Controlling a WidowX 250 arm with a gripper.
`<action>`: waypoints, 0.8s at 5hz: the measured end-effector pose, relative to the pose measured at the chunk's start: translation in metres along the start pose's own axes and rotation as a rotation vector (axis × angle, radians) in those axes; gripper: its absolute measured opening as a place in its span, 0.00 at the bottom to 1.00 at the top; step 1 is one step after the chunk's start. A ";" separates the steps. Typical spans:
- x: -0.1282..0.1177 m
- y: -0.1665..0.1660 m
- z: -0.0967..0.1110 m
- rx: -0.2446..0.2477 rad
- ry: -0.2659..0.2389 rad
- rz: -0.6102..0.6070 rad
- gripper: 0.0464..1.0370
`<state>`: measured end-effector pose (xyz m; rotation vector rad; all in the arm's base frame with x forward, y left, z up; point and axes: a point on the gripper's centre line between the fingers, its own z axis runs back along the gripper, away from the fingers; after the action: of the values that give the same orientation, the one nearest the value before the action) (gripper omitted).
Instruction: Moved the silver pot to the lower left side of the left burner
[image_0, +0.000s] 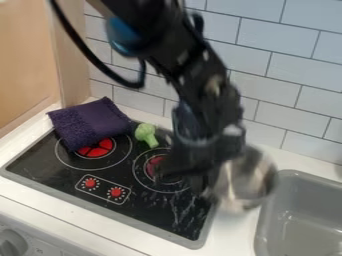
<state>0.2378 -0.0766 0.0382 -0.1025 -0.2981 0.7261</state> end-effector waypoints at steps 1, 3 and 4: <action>0.015 0.017 0.020 -0.031 -0.023 0.057 0.02; 0.052 0.073 0.041 -0.045 -0.071 0.186 0.02; 0.068 0.103 0.040 -0.027 -0.082 0.251 0.02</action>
<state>0.2077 0.0452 0.0722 -0.1376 -0.3778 0.9773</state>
